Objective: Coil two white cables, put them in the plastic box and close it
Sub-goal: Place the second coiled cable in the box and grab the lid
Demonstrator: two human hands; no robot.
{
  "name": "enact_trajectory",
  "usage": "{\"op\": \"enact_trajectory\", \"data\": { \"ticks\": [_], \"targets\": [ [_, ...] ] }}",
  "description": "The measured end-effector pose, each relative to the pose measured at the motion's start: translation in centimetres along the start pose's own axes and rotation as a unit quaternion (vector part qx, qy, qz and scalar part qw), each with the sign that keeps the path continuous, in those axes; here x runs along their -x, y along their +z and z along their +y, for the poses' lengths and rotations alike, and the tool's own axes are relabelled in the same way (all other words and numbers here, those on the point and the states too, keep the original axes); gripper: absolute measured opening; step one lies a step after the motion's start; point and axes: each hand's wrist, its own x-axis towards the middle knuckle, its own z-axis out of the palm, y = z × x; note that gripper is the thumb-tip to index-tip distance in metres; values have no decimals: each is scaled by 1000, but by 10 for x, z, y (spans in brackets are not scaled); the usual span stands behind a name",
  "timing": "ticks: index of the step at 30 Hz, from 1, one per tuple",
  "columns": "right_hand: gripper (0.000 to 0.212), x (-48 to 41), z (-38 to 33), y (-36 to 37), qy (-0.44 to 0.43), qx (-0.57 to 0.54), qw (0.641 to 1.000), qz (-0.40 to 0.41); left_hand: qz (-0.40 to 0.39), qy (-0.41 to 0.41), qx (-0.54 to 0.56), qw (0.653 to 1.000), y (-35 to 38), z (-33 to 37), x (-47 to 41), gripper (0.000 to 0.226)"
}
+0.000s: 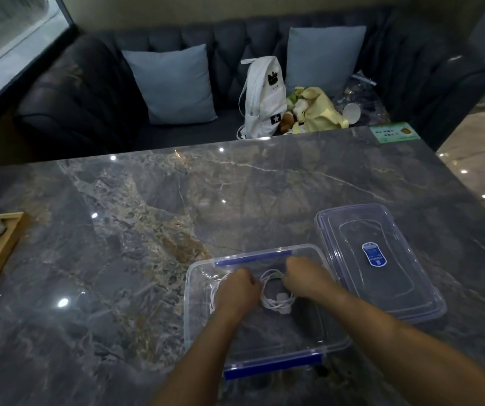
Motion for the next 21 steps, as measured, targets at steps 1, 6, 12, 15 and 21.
{"op": "enact_trajectory", "data": {
  "ticks": [1,6,12,15,21],
  "targets": [
    [23,1,0,-3,-11,2,1000,8,-1,3,-2,1000,-2,1,-1,22],
    [27,9,2,-26,-77,10,996,53,26,50,-29,998,-10,19,0,25],
    [31,21,18,-59,-90,22,992,82,137,142,-54,979,-8,70,12,23],
    [31,27,41,-73,-78,27,993,81,137,178,-54,973,1,97,15,21],
    [23,34,109,-87,-67,-3,992,110,103,195,-76,972,36,157,15,25]
  ]
}}
